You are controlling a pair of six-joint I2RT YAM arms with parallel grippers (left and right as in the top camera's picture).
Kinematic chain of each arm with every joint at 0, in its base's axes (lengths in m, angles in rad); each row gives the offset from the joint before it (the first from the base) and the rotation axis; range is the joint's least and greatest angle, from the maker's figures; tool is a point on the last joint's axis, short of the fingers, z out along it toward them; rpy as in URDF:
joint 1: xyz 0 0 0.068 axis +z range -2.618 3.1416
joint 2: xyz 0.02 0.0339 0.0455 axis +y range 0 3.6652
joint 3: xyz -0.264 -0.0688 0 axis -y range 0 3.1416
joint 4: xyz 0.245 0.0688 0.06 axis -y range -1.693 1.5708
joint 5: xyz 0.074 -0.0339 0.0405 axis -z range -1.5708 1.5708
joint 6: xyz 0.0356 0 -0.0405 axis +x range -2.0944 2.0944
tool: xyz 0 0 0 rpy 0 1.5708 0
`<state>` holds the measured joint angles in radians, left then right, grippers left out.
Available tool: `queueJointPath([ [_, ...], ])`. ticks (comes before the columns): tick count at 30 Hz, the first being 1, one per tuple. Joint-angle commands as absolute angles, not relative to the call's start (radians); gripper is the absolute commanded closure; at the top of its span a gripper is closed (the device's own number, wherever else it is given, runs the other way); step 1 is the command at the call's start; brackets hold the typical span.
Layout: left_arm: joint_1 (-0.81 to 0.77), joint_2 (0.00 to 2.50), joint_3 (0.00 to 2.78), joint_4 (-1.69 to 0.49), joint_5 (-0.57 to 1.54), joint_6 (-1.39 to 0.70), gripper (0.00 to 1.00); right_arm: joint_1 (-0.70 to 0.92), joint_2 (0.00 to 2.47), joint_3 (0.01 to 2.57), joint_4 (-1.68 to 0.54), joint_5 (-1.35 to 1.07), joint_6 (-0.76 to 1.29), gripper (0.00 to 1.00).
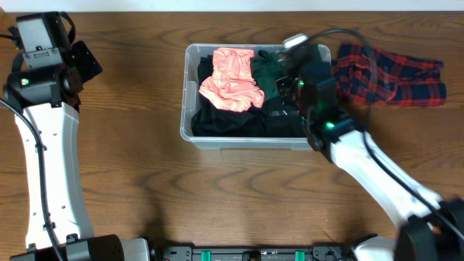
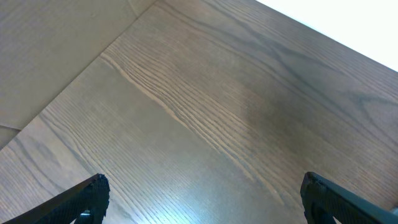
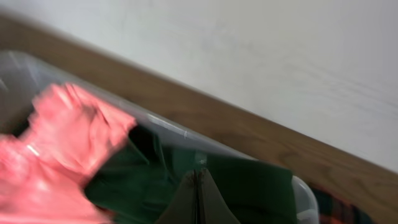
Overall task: Pack container
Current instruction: 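Press the green garment down into the bin with right gripper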
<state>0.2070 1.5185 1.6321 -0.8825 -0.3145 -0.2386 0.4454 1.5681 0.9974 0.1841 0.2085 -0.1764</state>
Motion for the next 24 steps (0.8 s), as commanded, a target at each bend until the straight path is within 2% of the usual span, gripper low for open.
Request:
queueJointPath([
  [1,0.21,1.52,1.631,-0.882,-0.327,-0.238,0.02,0.422,1.661,1.001,0.211,0.21,-0.333,0.99],
  [8,0.21,1.52,1.631,-0.882,-0.327,-0.238,0.02,0.38,1.85,1.001,0.144,0.172,-0.231,0.99],
  [13,0.21,1.52,1.631,-0.882,-0.327,-0.238,0.02,0.384,1.927,1.001,0.125,0.138,-0.233,0.99],
  [24,0.21,1.52,1.631,-0.882,-0.327,-0.238,0.02,0.396,1.678,1.062,0.207,0.138,-0.232,0.99],
])
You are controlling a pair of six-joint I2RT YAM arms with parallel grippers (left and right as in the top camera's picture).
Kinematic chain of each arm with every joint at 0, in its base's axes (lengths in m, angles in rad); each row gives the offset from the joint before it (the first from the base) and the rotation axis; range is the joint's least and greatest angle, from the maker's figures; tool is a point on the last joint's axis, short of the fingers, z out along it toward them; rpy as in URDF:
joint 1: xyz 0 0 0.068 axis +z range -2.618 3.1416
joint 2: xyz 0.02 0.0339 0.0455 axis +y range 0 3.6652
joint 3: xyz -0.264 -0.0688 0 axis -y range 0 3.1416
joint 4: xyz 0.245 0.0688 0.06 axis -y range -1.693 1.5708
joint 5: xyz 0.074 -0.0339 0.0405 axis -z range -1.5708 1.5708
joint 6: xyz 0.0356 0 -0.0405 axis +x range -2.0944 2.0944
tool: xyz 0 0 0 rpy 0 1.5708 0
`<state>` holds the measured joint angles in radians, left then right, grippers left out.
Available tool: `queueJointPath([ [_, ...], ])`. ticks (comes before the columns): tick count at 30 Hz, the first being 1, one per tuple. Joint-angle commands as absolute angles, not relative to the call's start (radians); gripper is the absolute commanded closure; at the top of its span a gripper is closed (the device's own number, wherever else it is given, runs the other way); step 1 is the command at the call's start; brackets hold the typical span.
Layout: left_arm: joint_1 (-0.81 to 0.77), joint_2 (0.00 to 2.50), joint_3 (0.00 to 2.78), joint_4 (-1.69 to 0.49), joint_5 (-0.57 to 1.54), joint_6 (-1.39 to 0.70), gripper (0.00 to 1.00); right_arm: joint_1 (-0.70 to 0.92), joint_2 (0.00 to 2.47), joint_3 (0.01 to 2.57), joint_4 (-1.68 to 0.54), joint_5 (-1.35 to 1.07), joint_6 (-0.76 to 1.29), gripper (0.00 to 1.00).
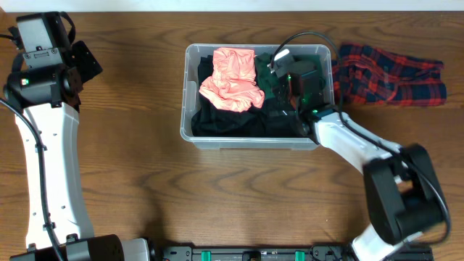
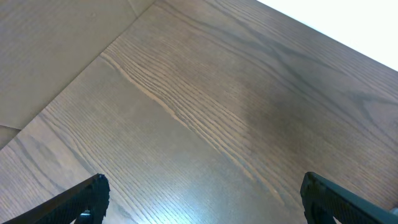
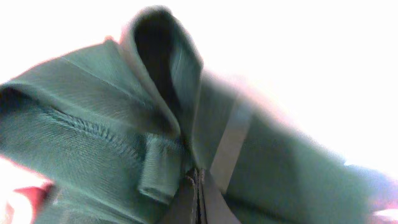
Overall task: Pack container
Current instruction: 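Press the green garment down into the bin with right gripper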
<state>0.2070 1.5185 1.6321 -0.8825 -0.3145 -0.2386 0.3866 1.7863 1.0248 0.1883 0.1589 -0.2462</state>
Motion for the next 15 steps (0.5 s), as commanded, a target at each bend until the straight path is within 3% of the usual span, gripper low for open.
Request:
queueJointPath([
  [1,0.21,1.52,1.631,-0.882,-0.327,-0.238,0.02,0.396,1.654,1.067,0.207,0.138,-0.232,0.99],
  [7,0.21,1.52,1.631,-0.882,-0.327,-0.238,0.02,0.396,1.609,1.068,0.201,0.057,-0.232,0.99],
  [15,0.21,1.52,1.631,-0.882,-0.327,-0.238,0.02,0.396,1.762,1.068,0.197,-0.091,-0.194,0.99],
])
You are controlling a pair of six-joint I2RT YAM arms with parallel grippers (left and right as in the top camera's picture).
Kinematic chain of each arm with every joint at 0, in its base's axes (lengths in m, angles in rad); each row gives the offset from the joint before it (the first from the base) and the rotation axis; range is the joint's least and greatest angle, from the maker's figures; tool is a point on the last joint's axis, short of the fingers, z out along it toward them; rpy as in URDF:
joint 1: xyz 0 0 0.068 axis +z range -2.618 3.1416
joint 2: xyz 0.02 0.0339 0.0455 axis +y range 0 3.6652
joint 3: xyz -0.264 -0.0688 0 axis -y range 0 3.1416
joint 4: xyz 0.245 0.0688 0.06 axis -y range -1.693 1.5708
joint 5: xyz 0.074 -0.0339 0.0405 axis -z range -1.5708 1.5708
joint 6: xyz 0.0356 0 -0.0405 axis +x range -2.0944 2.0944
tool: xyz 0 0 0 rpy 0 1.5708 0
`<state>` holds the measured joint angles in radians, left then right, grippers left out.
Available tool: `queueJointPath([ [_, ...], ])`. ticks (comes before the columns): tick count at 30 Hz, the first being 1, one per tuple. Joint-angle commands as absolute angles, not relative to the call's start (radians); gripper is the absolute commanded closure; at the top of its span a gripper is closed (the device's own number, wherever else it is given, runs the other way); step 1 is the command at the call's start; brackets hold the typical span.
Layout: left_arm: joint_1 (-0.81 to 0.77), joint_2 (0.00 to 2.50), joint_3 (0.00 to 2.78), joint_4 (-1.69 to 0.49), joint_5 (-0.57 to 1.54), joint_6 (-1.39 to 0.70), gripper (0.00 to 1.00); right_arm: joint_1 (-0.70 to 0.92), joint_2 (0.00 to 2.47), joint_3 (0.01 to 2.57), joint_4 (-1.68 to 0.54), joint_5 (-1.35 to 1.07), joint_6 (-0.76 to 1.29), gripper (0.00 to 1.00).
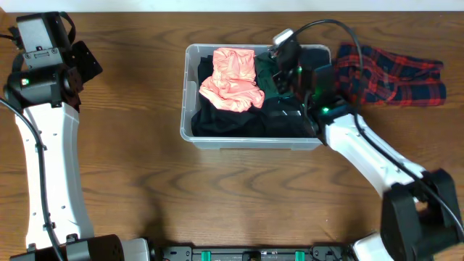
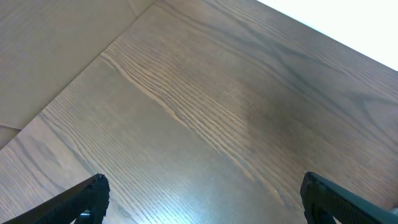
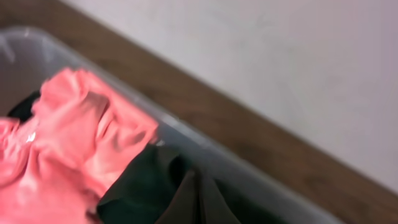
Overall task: Pack container
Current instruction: 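Press the green garment down into the bin with right gripper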
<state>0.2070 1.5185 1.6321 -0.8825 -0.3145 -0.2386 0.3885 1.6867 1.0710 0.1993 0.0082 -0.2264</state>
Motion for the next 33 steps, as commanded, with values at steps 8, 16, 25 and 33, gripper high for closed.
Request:
queueJointPath([
  [8,0.21,1.52,1.631,-0.882,-0.327,-0.238,0.02,0.4,1.924,1.068,0.139,-0.172,-0.142,0.99],
  [16,0.21,1.52,1.631,-0.882,-0.327,-0.238,0.02,0.378,1.773,1.093,0.168,-0.092,-0.144,0.97],
  [25,0.21,1.52,1.631,-0.882,-0.327,-0.238,0.02,0.293,1.522,1.1,0.057,0.183,-0.148,0.99],
  [33,0.21,1.52,1.631,-0.882,-0.327,-0.238,0.02,0.243,1.587,1.099,-0.234,0.091,-0.056,0.99],
])
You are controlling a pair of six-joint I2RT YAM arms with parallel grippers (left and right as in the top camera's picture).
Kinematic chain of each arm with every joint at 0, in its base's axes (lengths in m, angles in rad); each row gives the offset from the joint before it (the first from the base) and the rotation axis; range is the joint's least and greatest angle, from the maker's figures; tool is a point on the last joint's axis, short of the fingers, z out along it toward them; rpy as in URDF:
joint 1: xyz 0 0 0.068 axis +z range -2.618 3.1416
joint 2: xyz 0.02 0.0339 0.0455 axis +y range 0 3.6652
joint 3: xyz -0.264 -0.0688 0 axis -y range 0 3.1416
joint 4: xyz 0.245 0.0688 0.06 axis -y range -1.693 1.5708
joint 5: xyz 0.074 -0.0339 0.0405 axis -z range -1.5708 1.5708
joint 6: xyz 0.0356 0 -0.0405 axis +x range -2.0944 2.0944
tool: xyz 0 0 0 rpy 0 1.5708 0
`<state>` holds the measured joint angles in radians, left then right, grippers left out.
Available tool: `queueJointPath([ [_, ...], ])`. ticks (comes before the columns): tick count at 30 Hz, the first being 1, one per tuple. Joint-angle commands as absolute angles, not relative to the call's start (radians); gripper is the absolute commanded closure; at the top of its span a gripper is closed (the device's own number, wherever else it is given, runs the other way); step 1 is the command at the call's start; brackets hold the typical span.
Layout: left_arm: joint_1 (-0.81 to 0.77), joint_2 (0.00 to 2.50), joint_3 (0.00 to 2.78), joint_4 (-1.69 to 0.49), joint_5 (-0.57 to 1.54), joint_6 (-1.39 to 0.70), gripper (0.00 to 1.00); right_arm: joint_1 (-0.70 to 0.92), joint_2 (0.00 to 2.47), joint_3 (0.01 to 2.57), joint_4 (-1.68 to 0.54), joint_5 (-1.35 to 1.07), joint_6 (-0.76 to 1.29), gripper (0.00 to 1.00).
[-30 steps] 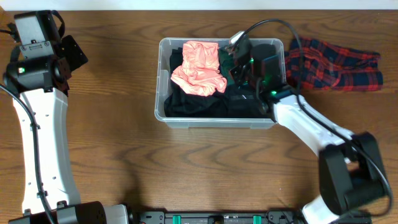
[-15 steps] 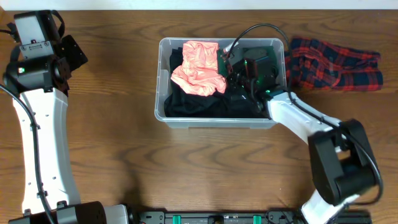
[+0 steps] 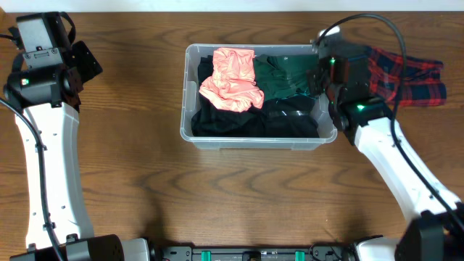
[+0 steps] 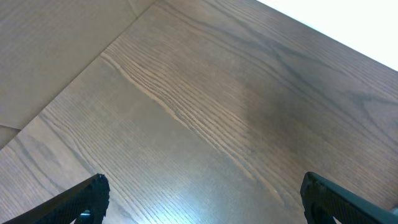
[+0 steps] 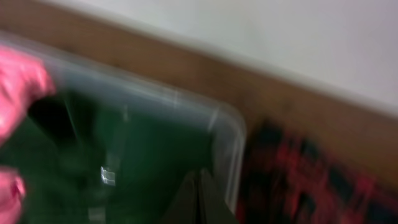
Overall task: Pack container
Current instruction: 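Press the green garment down into the bin with right gripper, then move right gripper to the red-and-navy plaid shirt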
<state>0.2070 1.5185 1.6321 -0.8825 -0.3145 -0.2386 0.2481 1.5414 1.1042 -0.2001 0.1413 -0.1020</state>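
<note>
A clear plastic bin point(image 3: 190, 127) stands at mid-table, holding a pink garment point(image 3: 230, 78), a green garment point(image 3: 284, 75) and black clothes point(image 3: 239, 119). A red plaid cloth point(image 3: 406, 74) lies on the table to its right. My right gripper point(image 5: 199, 199) is shut with nothing in it, above the bin's right rim point(image 5: 231, 155), green garment point(image 5: 143, 155) on one side and plaid cloth point(image 5: 298, 180) on the other. My left gripper point(image 4: 202, 196) is open over bare wood at the far left.
The right arm point(image 3: 395, 156) reaches in from the lower right. The left arm point(image 3: 45, 145) stands along the table's left side. A white wall point(image 5: 280, 43) runs behind the table's far edge.
My right gripper has moved right, from over the bin's middle by the pink and green garments to the bin's right rim next to the plaid cloth. The green garment lies flatter.
My right gripper stayed shut all along: above the bin's right part, then pressed into the green garment, then raised over the pink and green garments, and now at the right rim. The left arm has not moved.
</note>
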Motion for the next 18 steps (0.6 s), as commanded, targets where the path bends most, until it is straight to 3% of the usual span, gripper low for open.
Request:
queueJointPath([
  [1,0.21,1.52,1.631,-0.882,-0.327,-0.238,0.02,0.244,1.603,1.099,-0.255,0.064,-0.056,0.99],
  [10,0.21,1.52,1.631,-0.882,-0.327,-0.238,0.02,0.256,1.765,1.1,-0.312,-0.056,-0.061,0.99],
  [18,0.21,1.52,1.631,-0.882,-0.327,-0.238,0.02,0.253,1.592,1.224,-0.27,0.099,-0.068,0.99],
])
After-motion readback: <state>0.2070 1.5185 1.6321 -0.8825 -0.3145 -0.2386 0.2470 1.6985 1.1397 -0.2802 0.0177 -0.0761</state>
